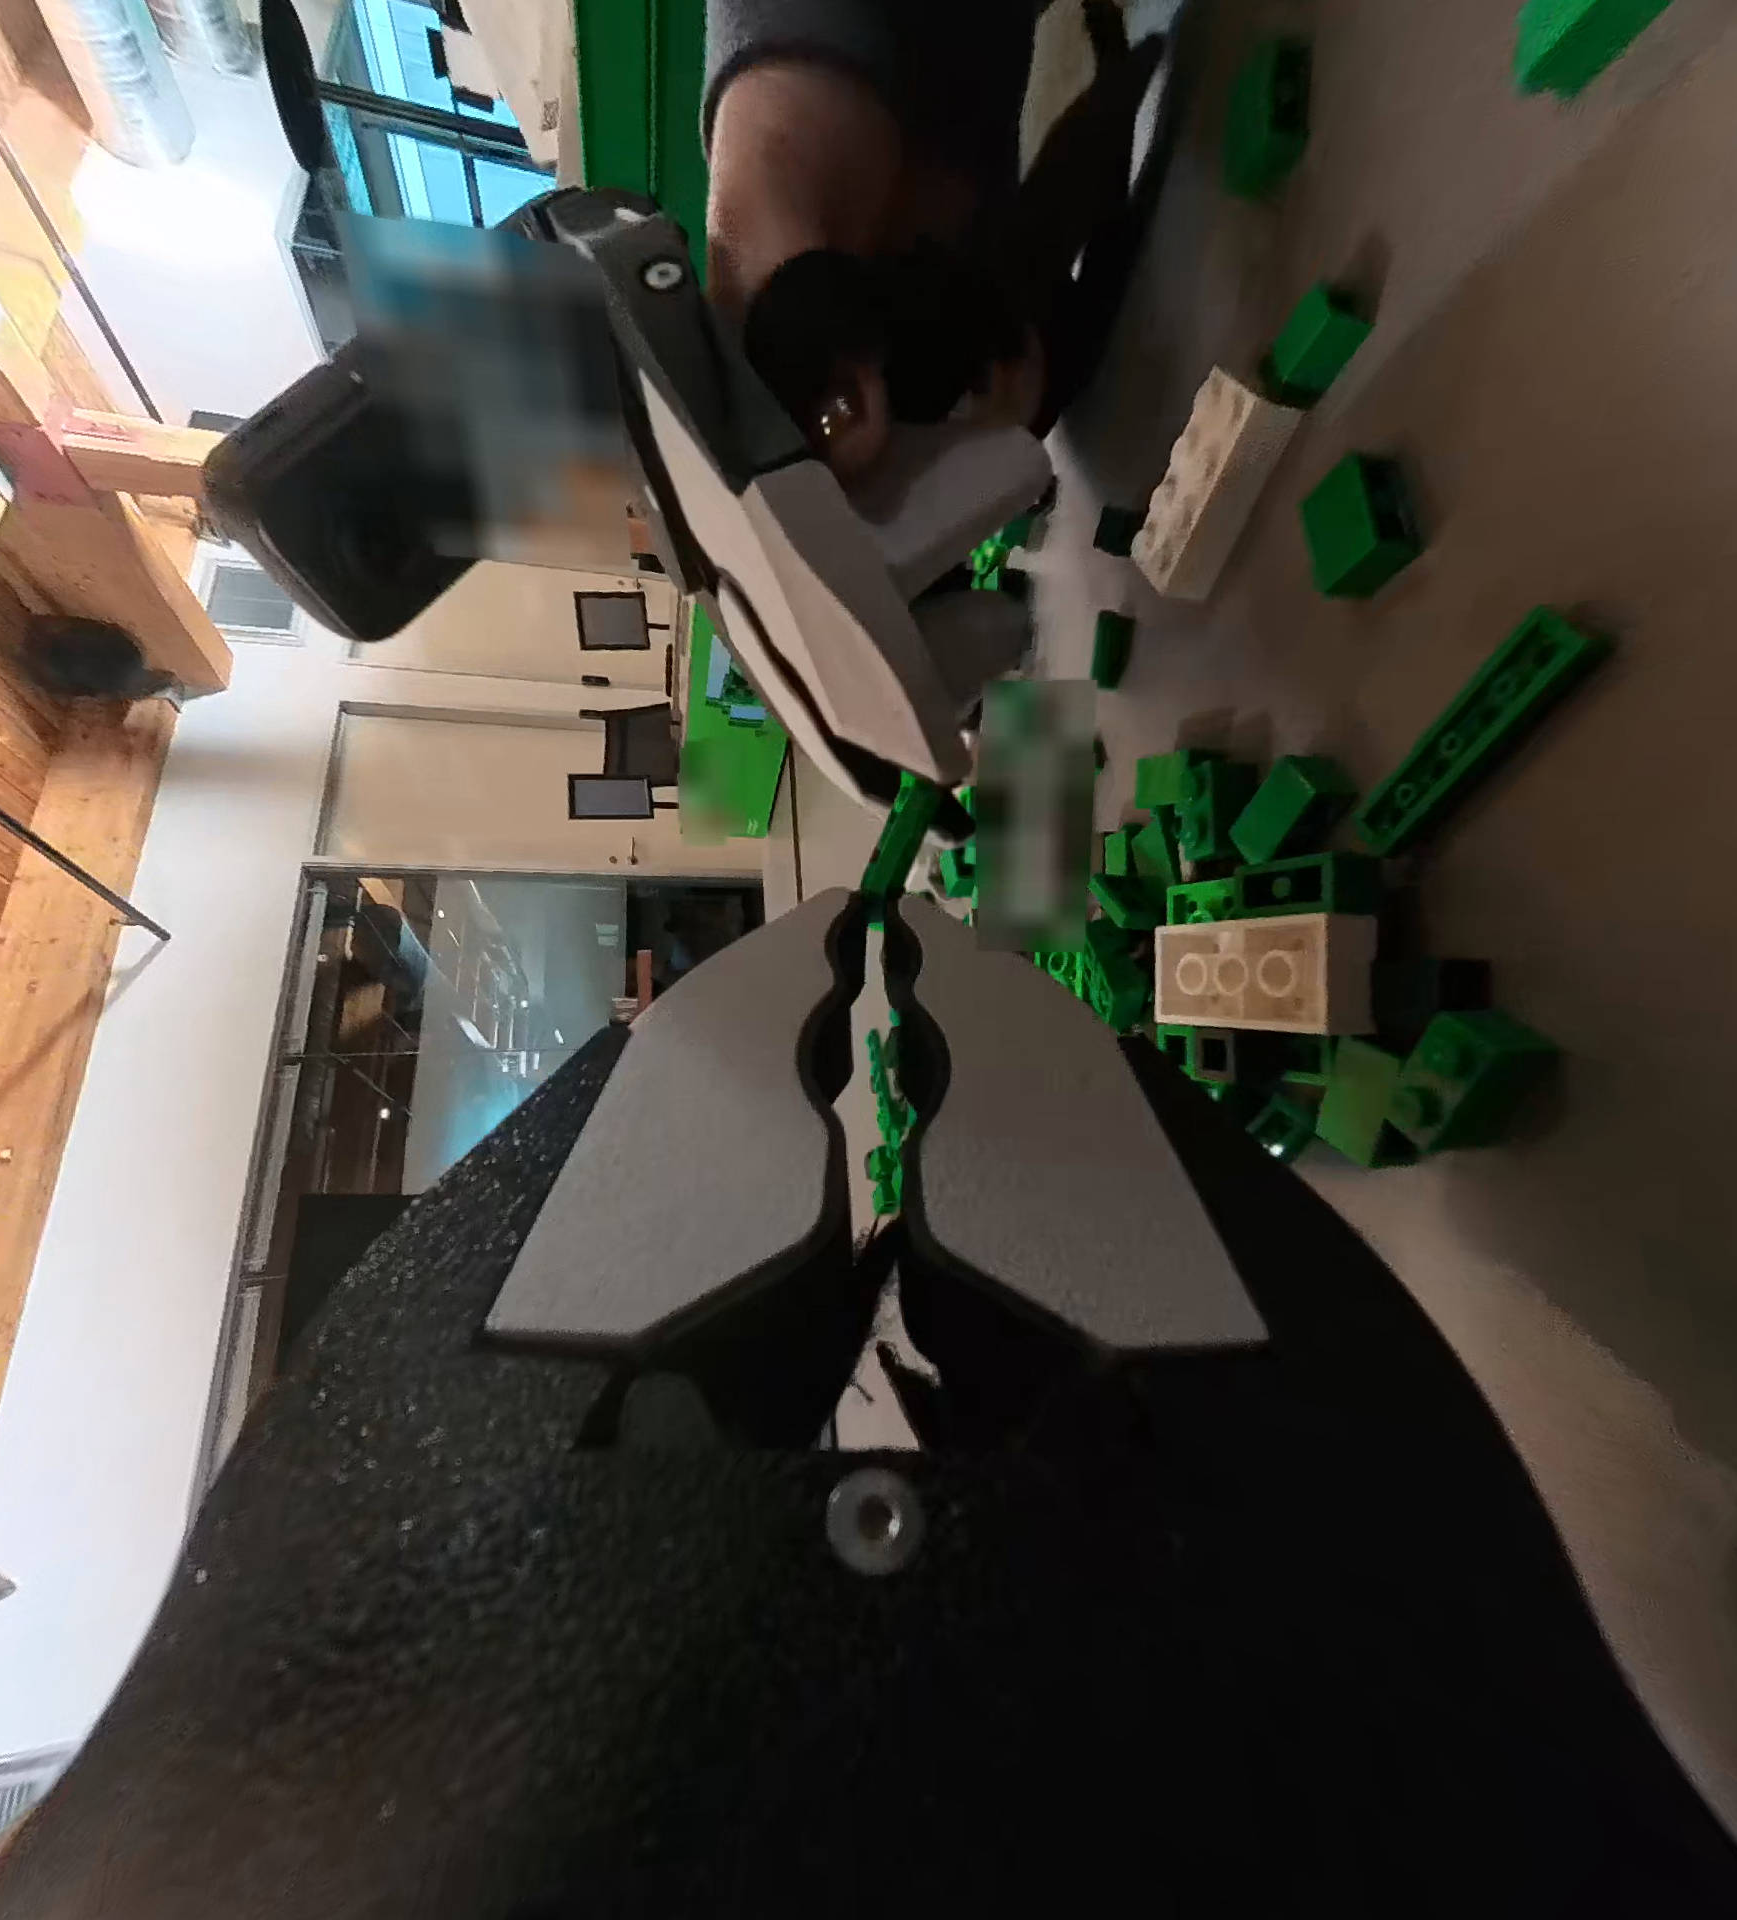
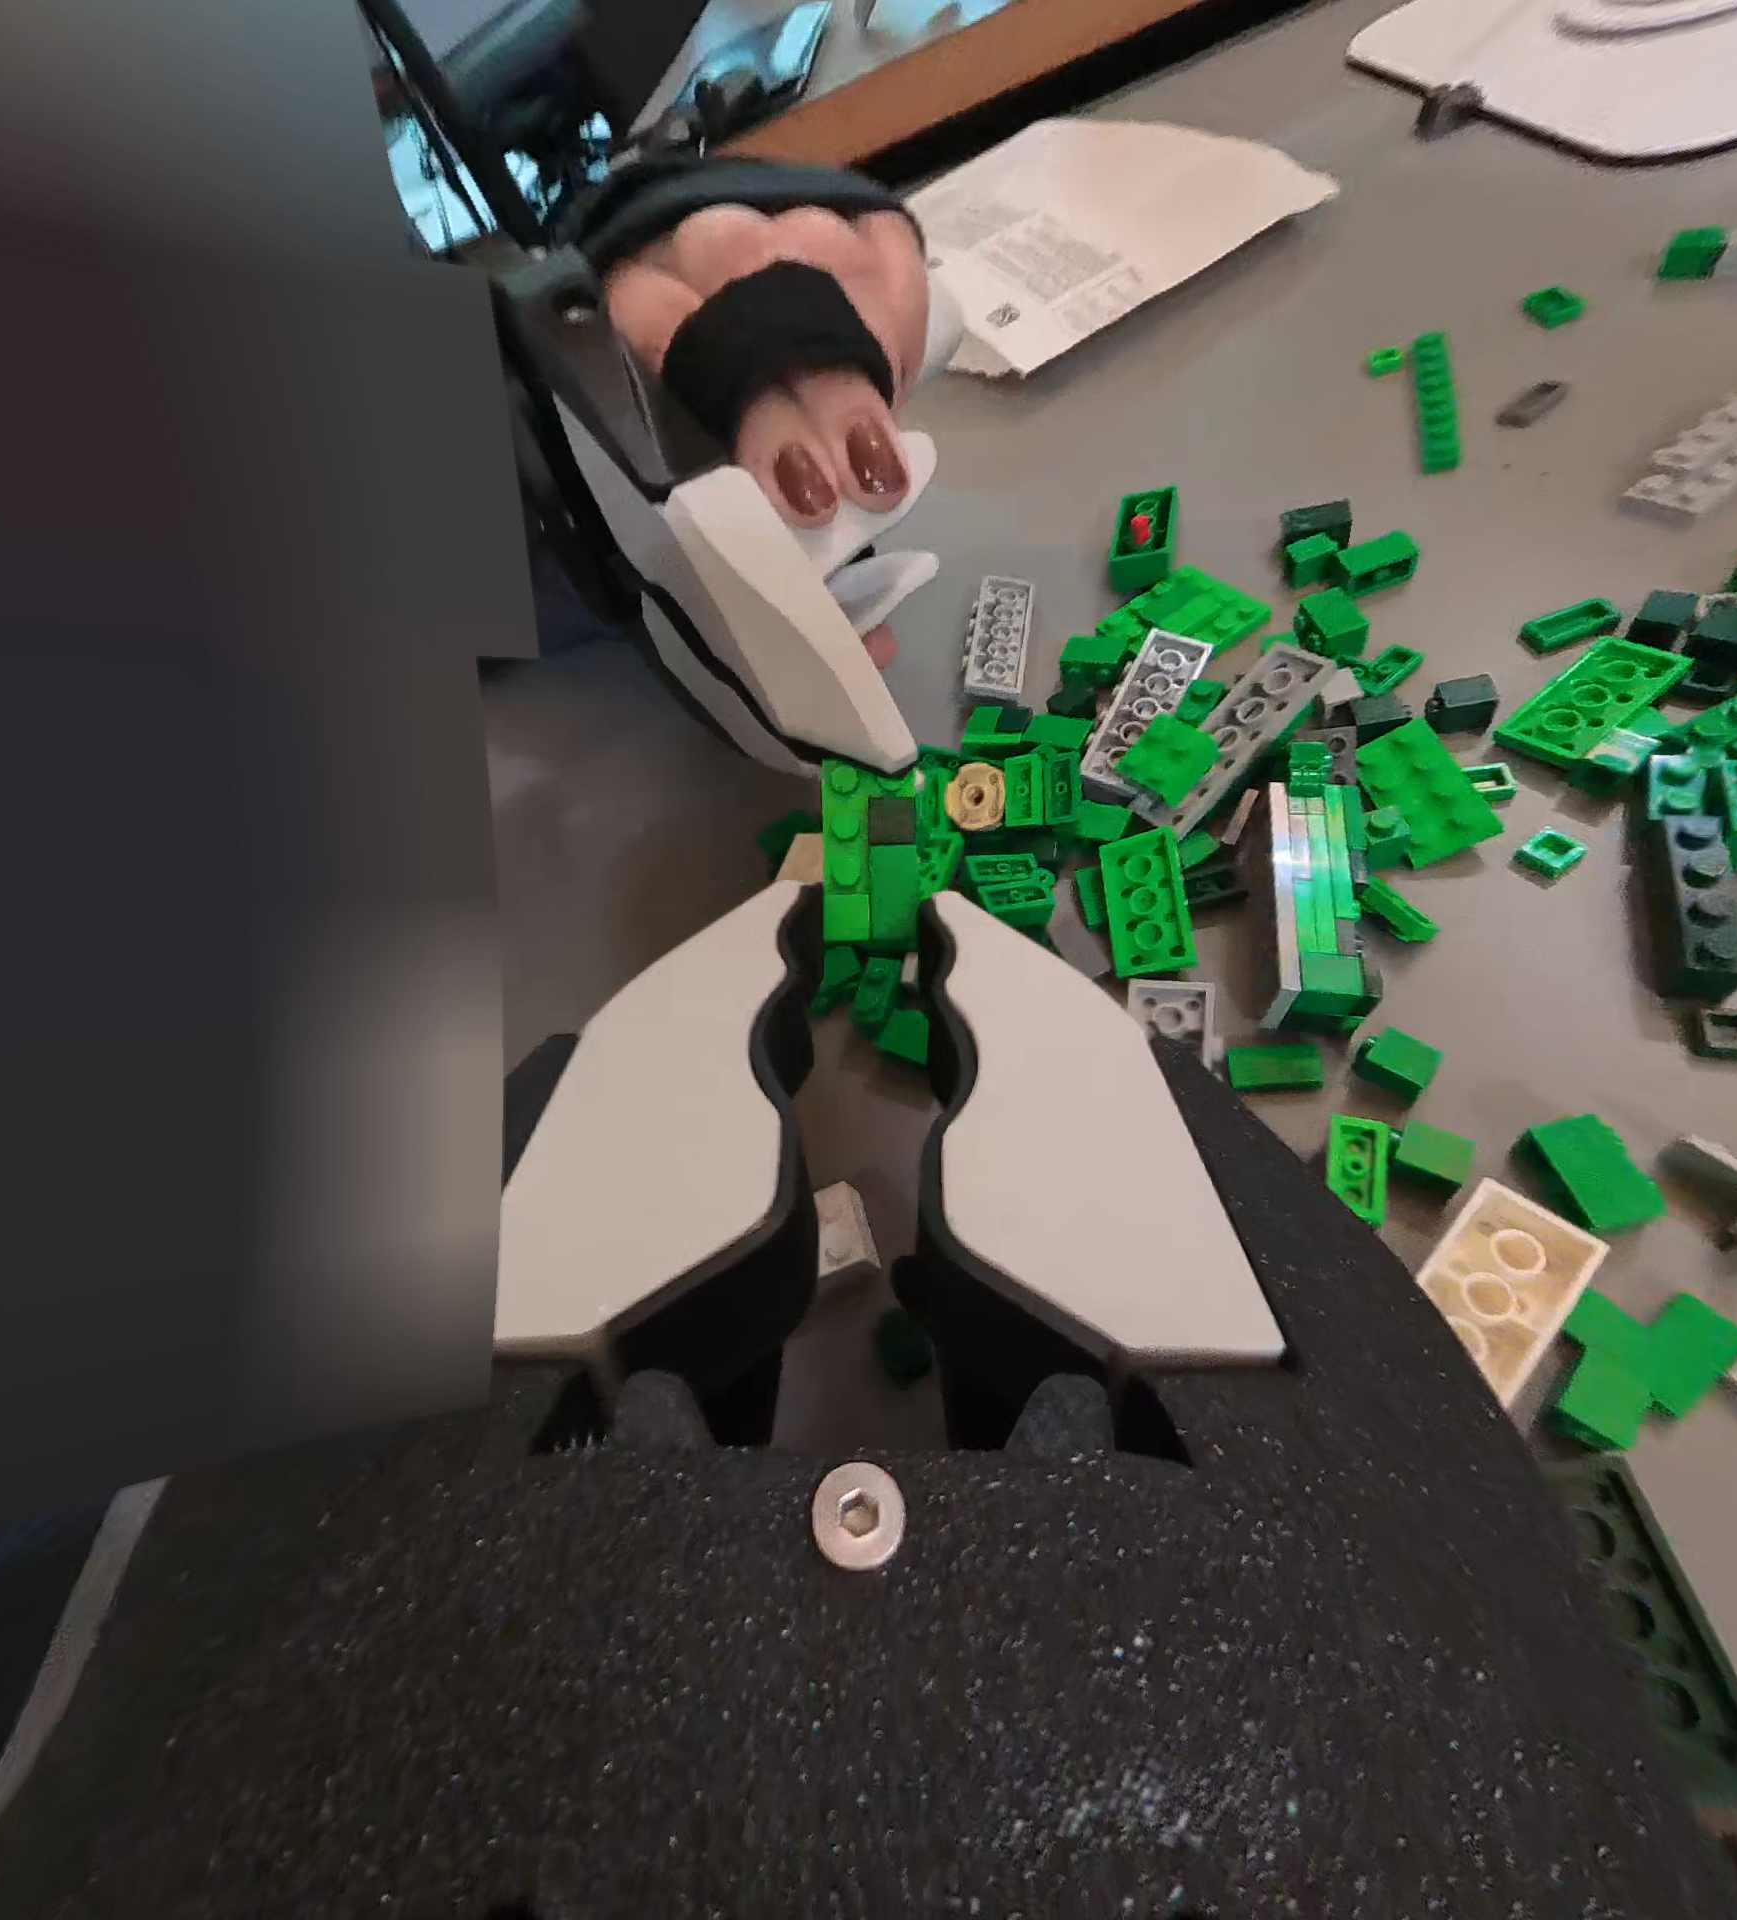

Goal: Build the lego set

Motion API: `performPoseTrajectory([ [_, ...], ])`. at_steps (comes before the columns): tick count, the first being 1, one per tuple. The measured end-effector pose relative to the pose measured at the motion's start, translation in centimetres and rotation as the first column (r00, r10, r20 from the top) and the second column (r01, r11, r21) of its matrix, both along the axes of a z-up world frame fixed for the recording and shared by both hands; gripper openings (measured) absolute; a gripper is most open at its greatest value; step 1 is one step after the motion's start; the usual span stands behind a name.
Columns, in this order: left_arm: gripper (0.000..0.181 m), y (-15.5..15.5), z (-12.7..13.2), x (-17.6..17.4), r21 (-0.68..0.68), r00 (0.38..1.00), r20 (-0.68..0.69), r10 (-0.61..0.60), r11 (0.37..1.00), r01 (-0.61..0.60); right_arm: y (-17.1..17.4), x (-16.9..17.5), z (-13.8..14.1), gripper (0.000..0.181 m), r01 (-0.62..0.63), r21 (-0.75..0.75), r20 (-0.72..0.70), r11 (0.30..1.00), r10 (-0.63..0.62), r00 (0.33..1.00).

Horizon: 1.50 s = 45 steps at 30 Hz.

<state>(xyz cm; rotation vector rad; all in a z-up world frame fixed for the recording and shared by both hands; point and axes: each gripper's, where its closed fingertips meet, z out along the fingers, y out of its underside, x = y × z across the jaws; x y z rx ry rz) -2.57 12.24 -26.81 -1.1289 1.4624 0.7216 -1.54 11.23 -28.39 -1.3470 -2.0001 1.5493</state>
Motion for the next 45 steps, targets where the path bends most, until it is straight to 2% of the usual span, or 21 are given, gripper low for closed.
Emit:
performPoseTrajectory([
  [2, 0.003, 0.1, 0.0, -0.2, -0.042, 0.999, 0.045, 0.012, 0.999, -0.01, 0.1, -0.1, 0.1, 0.017, 0.006, 0.073, -0.044, 0.997, -0.003, 0.999],
  [4, 0.003, 0.1, 0.3, -0.4, -0.136, 0.987, 0.156, 0.036, 0.991, -0.015, 0.2, -0.4, 0.4, 0.017, 0.025, 0.174, -0.092, 0.985, -0.01, 0.996],
  [6, 0.003, 0.2, 0.3, -0.7, -0.214, 0.969, 0.234, 0.076, 0.976, -0.024, 0.5, -0.8, 0.1, 0.017, 0.065, 0.33, -0.123, 0.942, -0.026, 0.992],
  [8, 0.004, 0.4, -0.1, -0.9, -0.275, 0.957, 0.264, 0.12, 0.96, -0.045, 1.3, -1.1, -0.4, 0.017, 0.115, 0.511, -0.147, 0.852, -0.045, 0.988],
  [11, 0.009, 0.8, -1.1, -1.4, -0.411, 0.909, 0.358, 0.214, 0.91, -0.053, 2.7, -1.5, -0.2, 0.016, 0.209, 0.757, -0.243, 0.619, -0.031, 0.97],
  [13, 0.003, 1.0, -0.9, -1.8, -0.408, 0.894, 0.387, 0.225, 0.911, -0.053, 2.6, -1.7, 0.3, 0.015, 0.237, 0.786, -0.276, 0.571, -0.019, 0.961],
  [16, 0.003, 1.1, -1.3, -1.7, -0.358, 0.922, 0.337, 0.192, 0.931, -0.063, 2.6, -1.5, -0.5, 0.014, 0.206, 0.737, -0.222, 0.644, -0.056, 0.973],
  [17, 0.003, 1.1, -1.4, -1.5, -0.332, 0.939, 0.298, 0.168, 0.941, -0.063, 2.5, -1.3, -0.7, 0.017, 0.189, 0.705, -0.198, 0.684, -0.066, 0.978],
  [19, 0.003, 0.7, -1.6, -0.6, -0.254, 0.977, 0.199, 0.073, 0.967, -0.02, 1.9, -1.0, -1.1, 0.035, 0.139, 0.623, -0.138, 0.769, -0.067, 0.988],
  [21, 0.003, 0.3, -1.8, -0.2, -0.179, 0.997, 0.081, 0.02, 0.984, -0.005, 1.1, -0.7, -1.3, 0.036, 0.092, 0.551, -0.099, 0.83, -0.044, 0.994],
  [23, 0.003, 0.1, -1.9, 0.3, -0.15, 0.999, 0.037, -0.012, 0.988, 0.017, 0.5, -0.4, -1.3, 0.029, 0.059, 0.52, -0.091, 0.852, -0.014, 0.996],
  [27, 0.003, -0.3, -1.3, 0.7, -0.121, 0.998, 0.045, -0.05, 0.991, 0.055, -0.4, -0.3, -1.3, 0.023, 0.023, 0.471, -0.073, 0.882, 0.012, 0.997],
  [30, 0.002, -0.4, -1.3, 0.8, -0.145, 0.997, 0.063, -0.049, 0.988, 0.058, -0.2, -0.4, -1.3, 0.018, 0.031, 0.51, -0.097, 0.86, 0.022, 0.995],
  [32, 0.002, -0.2, -1.0, 0.5, -0.218, 0.989, 0.151, 0.005, 0.976, 0.029, 0.4, -0.8, -1.1, 0.017, 0.075, 0.618, -0.141, 0.783, 0.016, 0.99],
  [36, 0.003, 0.5, -1.2, -0.4, -0.333, 0.956, 0.259, 0.14, 0.942, -0.048, 2.1, -1.5, -1.0, 0.01, 0.171, 0.865, -0.208, 0.471, 0.027, 0.978],
  [37, 0.003, 0.6, -1.4, -0.7, -0.355, 0.947, 0.274, 0.166, 0.933, -0.061, 2.3, -1.6, -0.9, 0.006, 0.191, 0.886, -0.227, 0.423, 0.035, 0.973],
  [38, 0.003, 0.7, -1.4, -0.7, -0.36, 0.942, 0.291, 0.167, 0.932, -0.053, 2.3, -1.7, -0.9, 0.006, 0.196, 0.884, -0.232, 0.424, 0.034, 0.972],
  [39, 0.003, 0.7, -1.4, -0.7, -0.356, 0.944, 0.29, 0.159, 0.933, -0.048, 2.2, -1.7, -0.9, 0.007, 0.196, 0.865, -0.23, 0.462, 0.019, 0.973],
  [41, 0.003, 0.7, -1.2, -0.7, -0.303, 0.958, 0.257, 0.126, 0.952, -0.044, 1.9, -1.5, -0.8, 0.01, 0.188, 0.787, -0.22, 0.587, -0.017, 0.975],
  [43, 0.003, 0.4, -1.2, -0.4, -0.206, 0.988, 0.15, 0.046, 0.978, -0.015, 1.5, -1.0, -0.9, 0.02, 0.143, 0.673, -0.167, 0.726, -0.038, 0.985],
  [45, 0.003, 0.2, -1.4, -0.2, -0.146, 0.997, 0.07, 0.009, 0.989, 0.002, 1.0, -0.2, -1.2, 0.022, 0.077, 0.564, -0.095, 0.822, -0.028, 0.995],
])
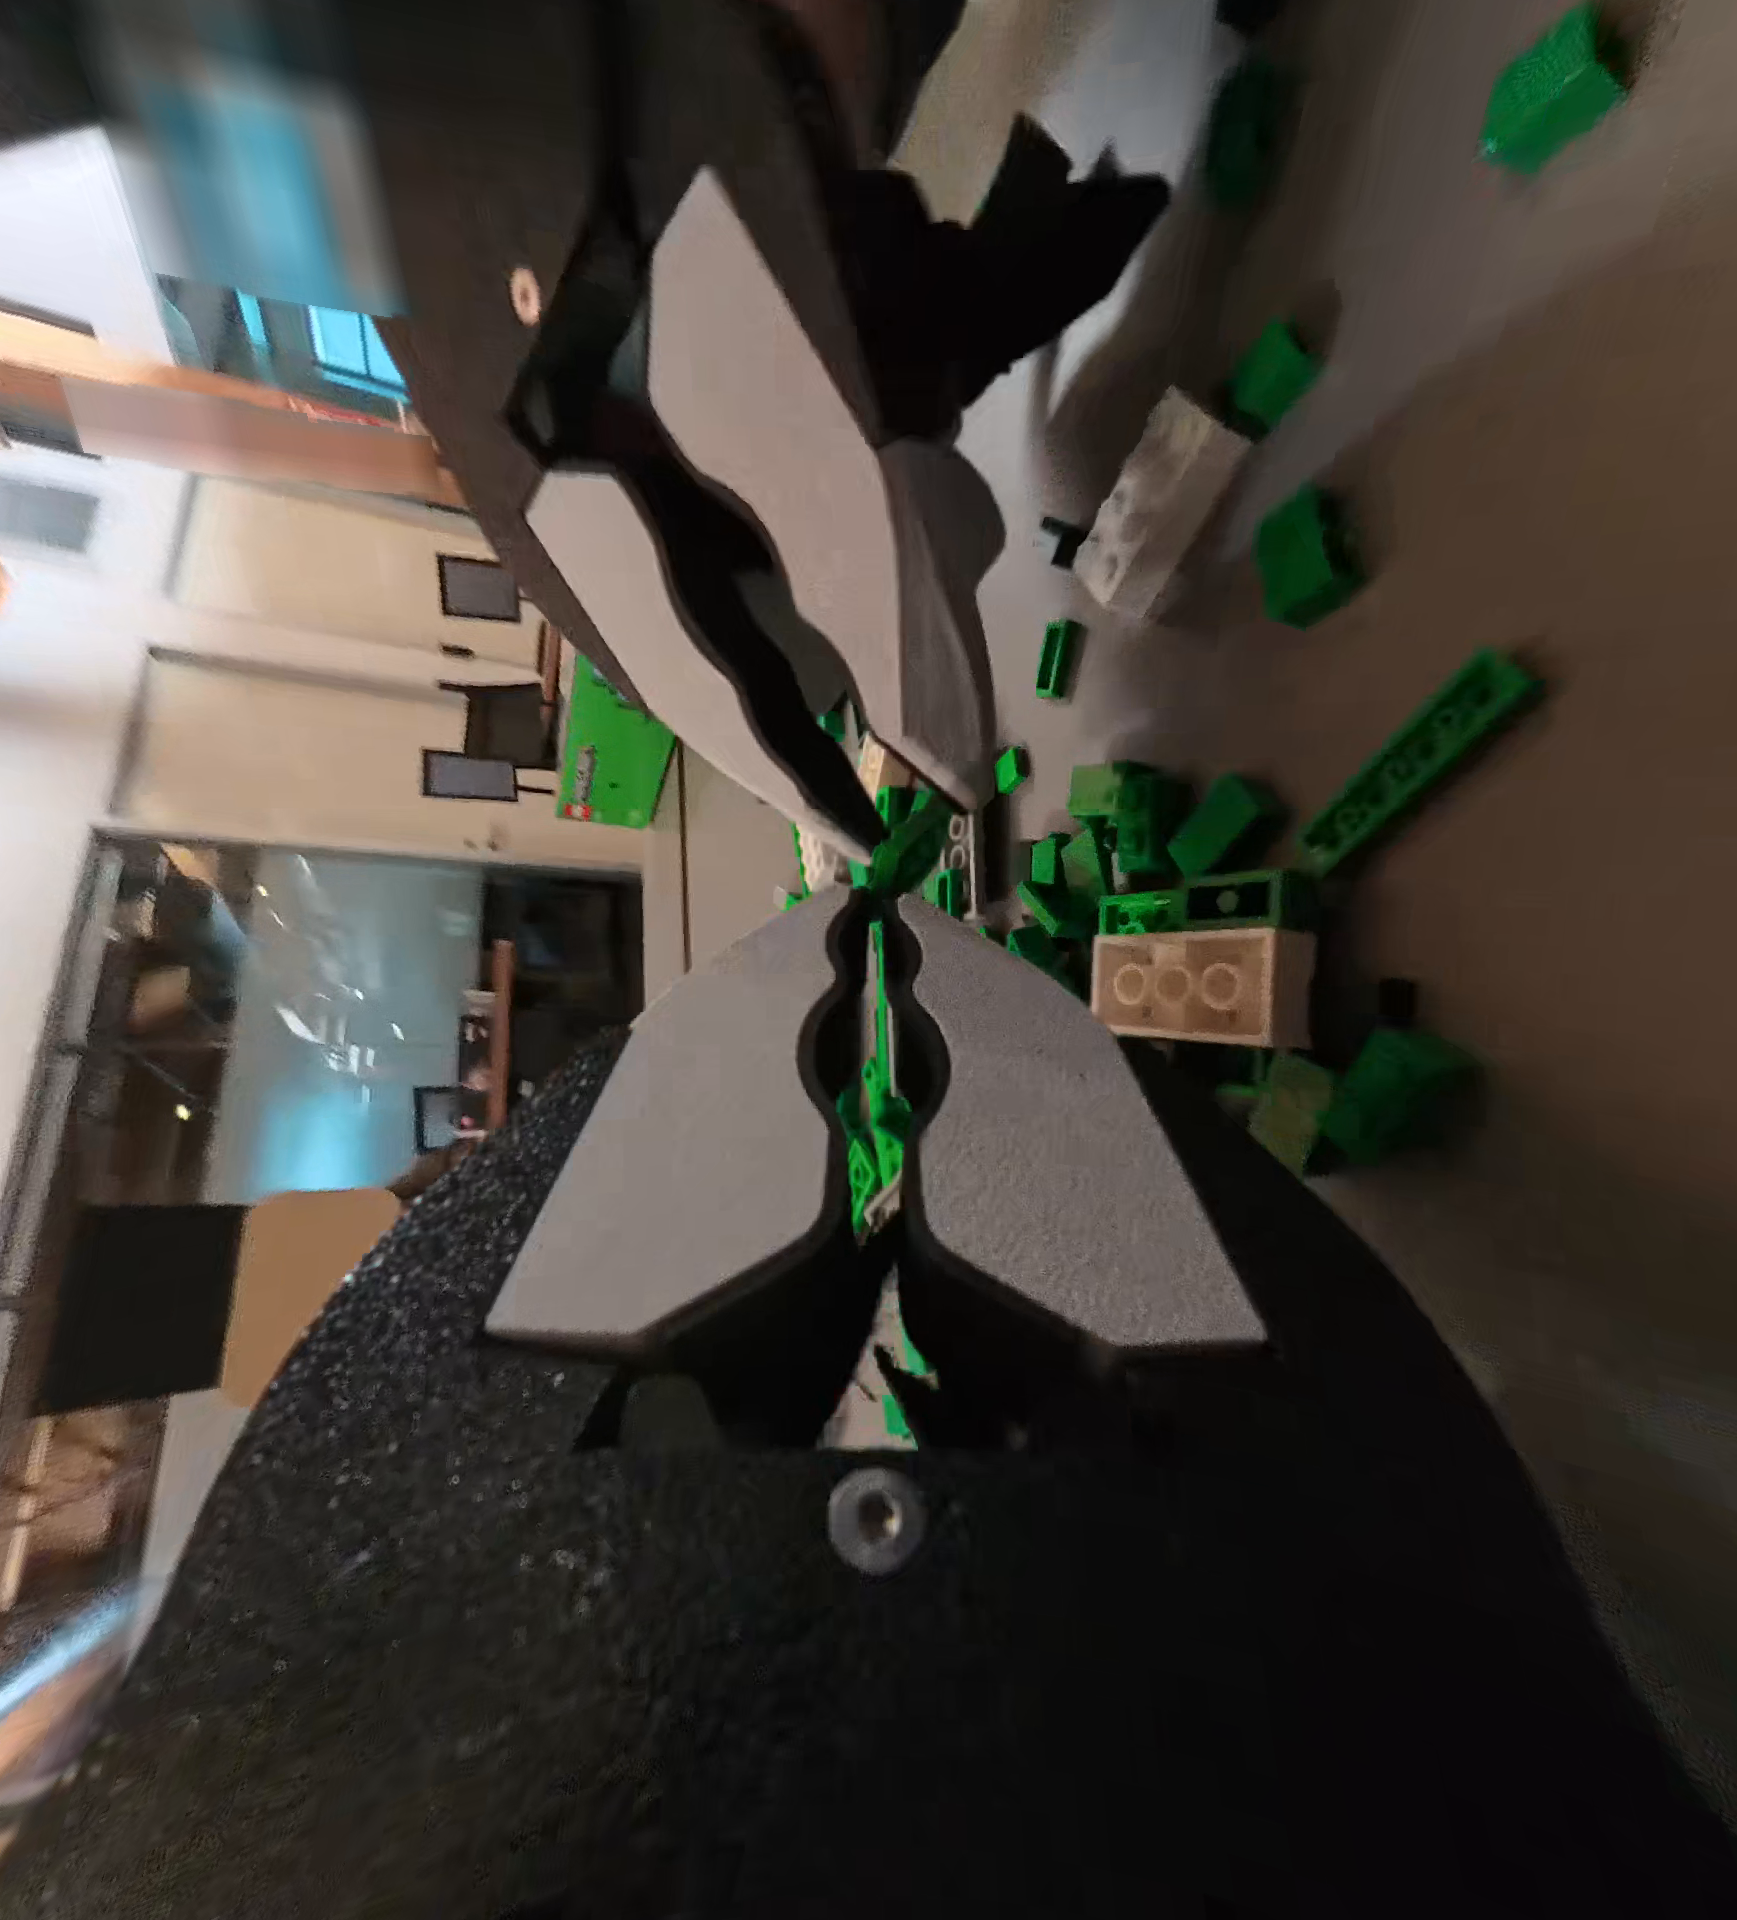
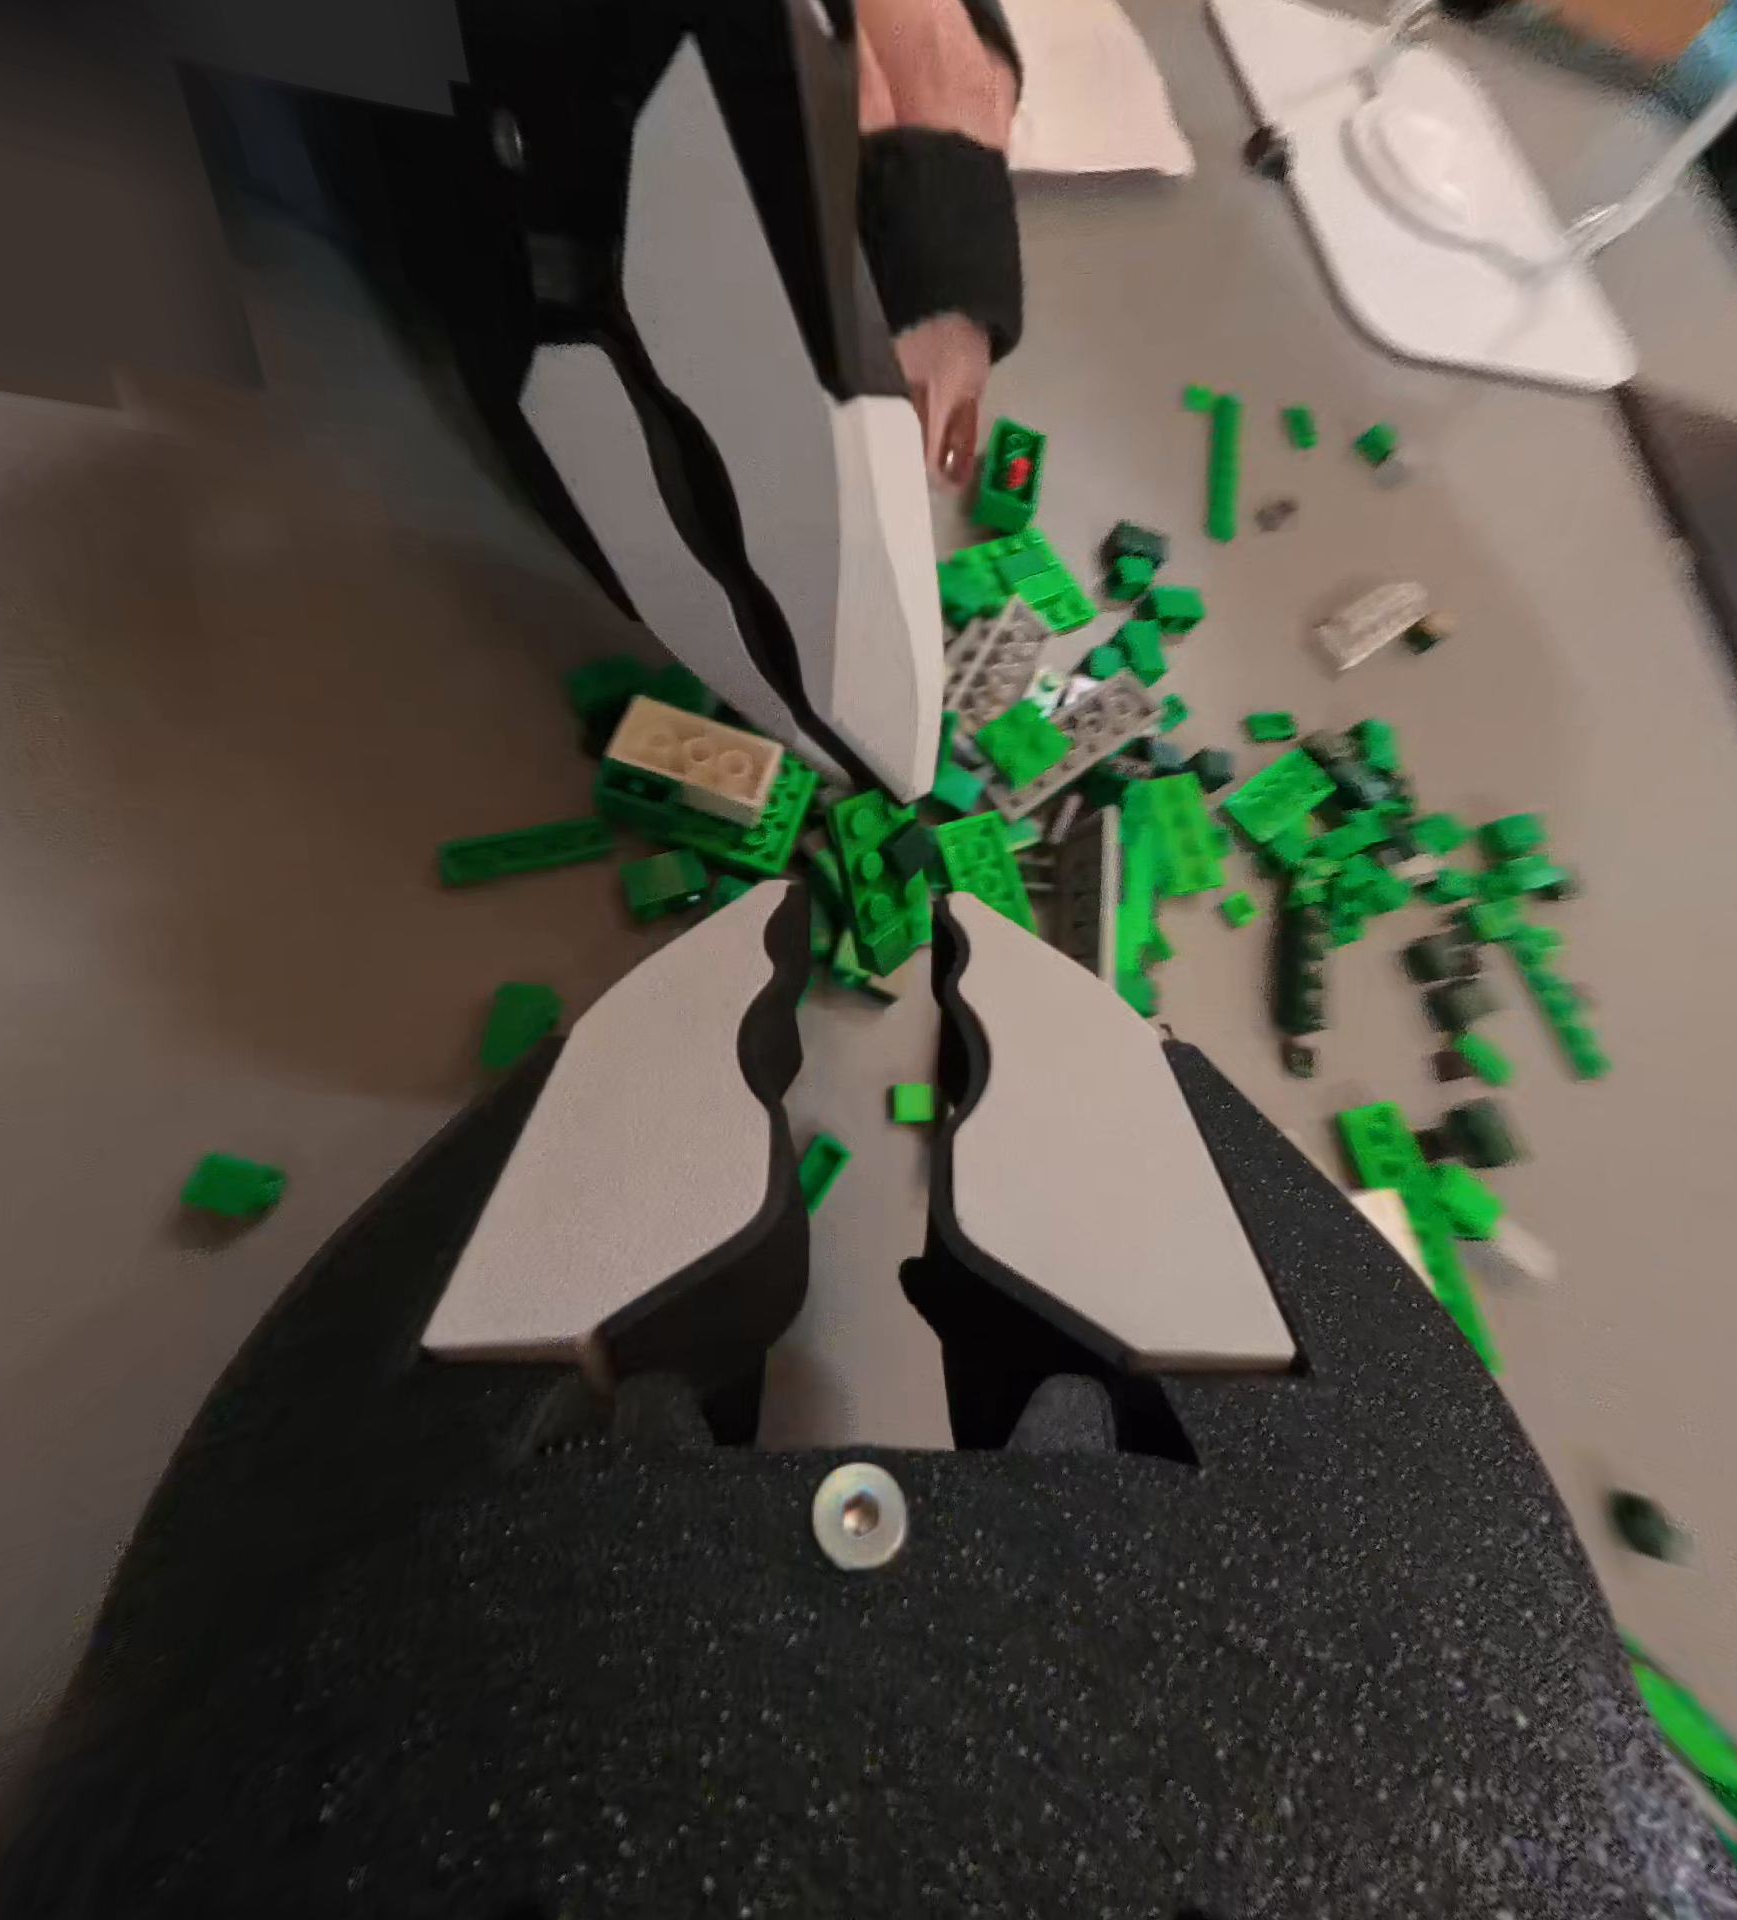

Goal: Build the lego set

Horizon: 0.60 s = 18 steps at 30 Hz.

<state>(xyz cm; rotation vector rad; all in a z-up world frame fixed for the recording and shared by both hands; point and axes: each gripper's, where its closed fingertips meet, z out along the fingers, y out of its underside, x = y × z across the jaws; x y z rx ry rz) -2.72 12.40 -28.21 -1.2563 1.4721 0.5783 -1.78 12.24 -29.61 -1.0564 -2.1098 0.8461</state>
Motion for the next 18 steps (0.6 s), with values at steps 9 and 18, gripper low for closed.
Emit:
performPoseTrajectory([
  [9, 0.003, -0.1, 1.1, 0.1, -0.033, 0.989, 0.151, -0.006, 0.999, 0.011, 0.8, 0.5, 0.2, 0.007, -0.021, 0.134, -0.037, 0.991, 0.026, 0.999],
  [18, 0.003, 0.1, 0.3, -0.3, -0.079, 0.988, 0.151, 0.014, 0.997, -0.003, 1.3, 0.3, -0.1, 0.014, 0.011, 0.216, -0.029, 0.976, -0.005, 1.0],
])
